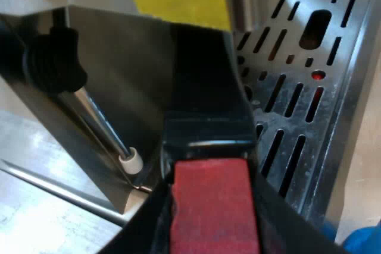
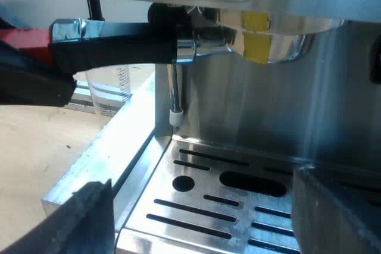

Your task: Put the handle in the coffee machine

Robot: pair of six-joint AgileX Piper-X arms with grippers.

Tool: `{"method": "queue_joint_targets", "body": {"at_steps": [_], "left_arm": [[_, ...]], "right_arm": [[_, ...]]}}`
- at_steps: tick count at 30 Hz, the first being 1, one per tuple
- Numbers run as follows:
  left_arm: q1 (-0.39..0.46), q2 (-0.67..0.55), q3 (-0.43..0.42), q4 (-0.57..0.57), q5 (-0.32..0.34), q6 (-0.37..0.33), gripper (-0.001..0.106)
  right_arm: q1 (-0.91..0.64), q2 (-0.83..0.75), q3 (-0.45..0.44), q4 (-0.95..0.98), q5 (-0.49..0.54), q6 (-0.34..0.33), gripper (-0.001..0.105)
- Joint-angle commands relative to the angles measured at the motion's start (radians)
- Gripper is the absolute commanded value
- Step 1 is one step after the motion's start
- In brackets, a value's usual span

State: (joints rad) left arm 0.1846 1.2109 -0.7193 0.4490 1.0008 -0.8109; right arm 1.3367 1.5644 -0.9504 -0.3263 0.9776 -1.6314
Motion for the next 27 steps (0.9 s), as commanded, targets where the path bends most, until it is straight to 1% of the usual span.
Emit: {"method": "queue_joint_targets", "body": {"at_steps": [1, 4, 6, 8, 9, 11, 16, 21, 27], "left_arm": [[0.000, -0.032, -0.031, -0.096, 0.181, -0.031, 0.000], [0.000, -0.032, -0.031, -0.094, 0.194, -0.070, 0.000], [0.000, -0.032, -0.031, -0.089, 0.234, -0.114, 0.000], [0.000, -0.032, -0.031, -0.079, 0.262, -0.120, 0.000], [0.000, -0.032, -0.031, -0.077, 0.278, -0.136, 0.000], [0.000, -0.032, -0.031, -0.071, 0.292, -0.150, 0.000], [0.000, -0.032, -0.031, -0.046, 0.300, -0.156, 0.000], [0.000, -0.032, -0.031, 0.003, 0.305, -0.157, 0.000], [0.002, -0.032, -0.031, 0.003, 0.307, -0.157, 0.000]], "right_arm": [[-0.007, -0.003, -0.001, -0.007, 0.006, -0.003, 0.064], [-0.007, -0.003, -0.001, -0.007, 0.006, -0.003, 0.064], [-0.007, -0.003, -0.001, -0.007, 0.006, -0.003, 0.064], [-0.007, -0.003, -0.001, -0.007, 0.006, -0.003, 0.064], [-0.007, -0.003, -0.001, -0.007, 0.006, -0.003, 0.064], [-0.007, -0.003, -0.001, -0.007, 0.006, -0.003, 0.064], [-0.007, -0.003, -0.001, -0.007, 0.006, -0.003, 0.064], [-0.007, -0.003, -0.001, -0.007, 0.006, -0.003, 0.064], [-0.027, -0.003, -0.001, 0.007, 0.006, -0.003, 0.064]]}}
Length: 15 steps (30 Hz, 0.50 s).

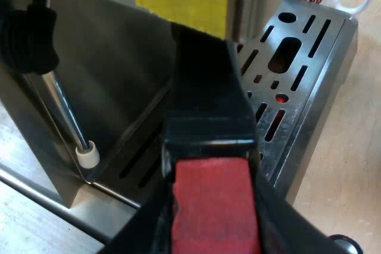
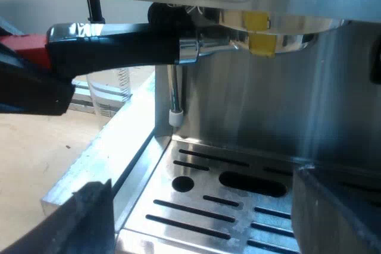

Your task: Put the handle in the coffee machine

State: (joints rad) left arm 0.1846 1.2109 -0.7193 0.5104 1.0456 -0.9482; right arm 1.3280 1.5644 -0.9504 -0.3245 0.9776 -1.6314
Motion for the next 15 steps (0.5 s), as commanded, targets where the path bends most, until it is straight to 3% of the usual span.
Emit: {"method": "queue_joint_targets", "body": {"at_steps": [1, 5, 9, 15], "left_arm": [[0.002, -0.032, -0.031, -0.058, 0.262, -0.020, 0.000], [0.002, -0.032, -0.031, -0.058, 0.262, -0.020, 0.000], [0.002, -0.032, -0.031, -0.058, 0.262, -0.020, 0.000], [0.002, -0.032, -0.031, -0.058, 0.262, -0.020, 0.000]], "right_arm": [[-0.026, -0.003, -0.001, 0.011, 0.006, -0.003, 0.064], [-0.076, 0.012, -0.001, 0.008, -0.008, -0.003, 0.064], [-0.127, 0.063, -0.001, 0.003, -0.103, -0.005, 0.054], [-0.150, 0.122, -0.001, -0.055, -0.107, -0.030, 0.045]]}}
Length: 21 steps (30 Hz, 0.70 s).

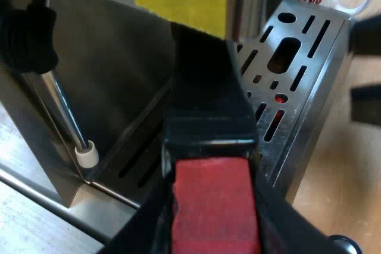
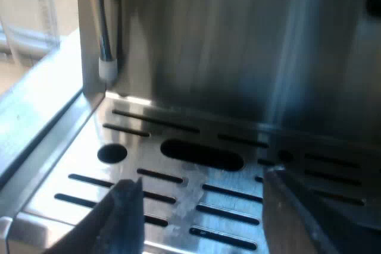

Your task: Put the handle in the coffee machine

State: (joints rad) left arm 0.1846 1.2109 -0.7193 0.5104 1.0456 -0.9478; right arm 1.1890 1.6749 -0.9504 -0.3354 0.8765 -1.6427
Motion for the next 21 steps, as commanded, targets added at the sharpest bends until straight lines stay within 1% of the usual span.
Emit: {"method": "queue_joint_targets", "body": {"at_steps": [1, 3, 6, 8, 9, 14, 18, 19, 20, 21], "left_arm": [[0.002, -0.032, -0.031, -0.058, 0.262, -0.020, 0.000], [0.002, -0.032, -0.031, -0.058, 0.262, -0.020, 0.000], [0.002, -0.032, -0.031, -0.058, 0.262, -0.020, 0.000], [0.002, -0.032, -0.031, -0.058, 0.262, -0.020, 0.000], [0.002, -0.032, -0.031, -0.058, 0.262, -0.020, 0.000], [0.002, -0.032, -0.031, -0.058, 0.262, -0.020, 0.000], [0.002, -0.032, -0.031, -0.058, 0.262, -0.020, 0.000], [0.002, -0.032, -0.031, -0.058, 0.262, -0.020, 0.000], [0.002, -0.032, -0.031, -0.058, 0.262, -0.020, 0.000], [0.002, -0.032, -0.031, -0.058, 0.262, -0.020, 0.000]], "right_arm": [[-0.011, 0.015, -0.001, -0.049, -0.006, -0.019, 0.045], [-0.023, 0.050, -0.001, -0.117, -0.006, -0.038, 0.044], [-0.040, 0.104, -0.001, -0.246, -0.006, -0.091, 0.044], [-0.062, 0.148, -0.001, -0.374, -0.016, -0.121, 0.044], [-0.067, 0.157, -0.001, -0.391, -0.020, -0.133, 0.044], [-0.105, 0.200, -0.003, -0.509, -0.036, -0.141, 0.044], [-0.119, 0.220, -0.020, -0.518, -0.060, -0.162, 0.044], [-0.119, 0.226, -0.026, -0.519, -0.059, -0.182, 0.044], [-0.119, 0.238, -0.046, -0.521, -0.059, -0.235, 0.044], [-0.119, 0.247, -0.060, -0.522, -0.059, -0.267, 0.044]]}}
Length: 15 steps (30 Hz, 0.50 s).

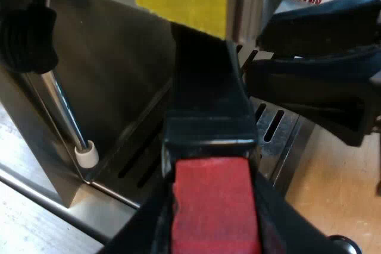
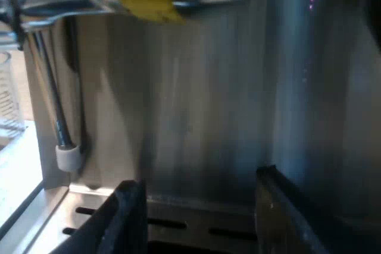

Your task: Put the handle in the coffee machine

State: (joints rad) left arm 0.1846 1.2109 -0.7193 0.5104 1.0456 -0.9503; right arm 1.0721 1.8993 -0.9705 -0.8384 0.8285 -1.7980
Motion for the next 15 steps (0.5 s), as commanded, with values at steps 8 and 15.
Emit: {"method": "queue_joint_targets", "body": {"at_steps": [8, 15], "left_arm": [[0.002, -0.032, -0.031, -0.058, 0.262, -0.018, 0.000], [0.002, -0.032, -0.031, -0.058, 0.262, -0.018, 0.000]], "right_arm": [[-0.014, 0.076, -0.132, -0.021, 0.021, -0.151, 0.044], [-0.039, 0.082, -0.165, -0.039, 0.034, -0.151, 0.044]]}}
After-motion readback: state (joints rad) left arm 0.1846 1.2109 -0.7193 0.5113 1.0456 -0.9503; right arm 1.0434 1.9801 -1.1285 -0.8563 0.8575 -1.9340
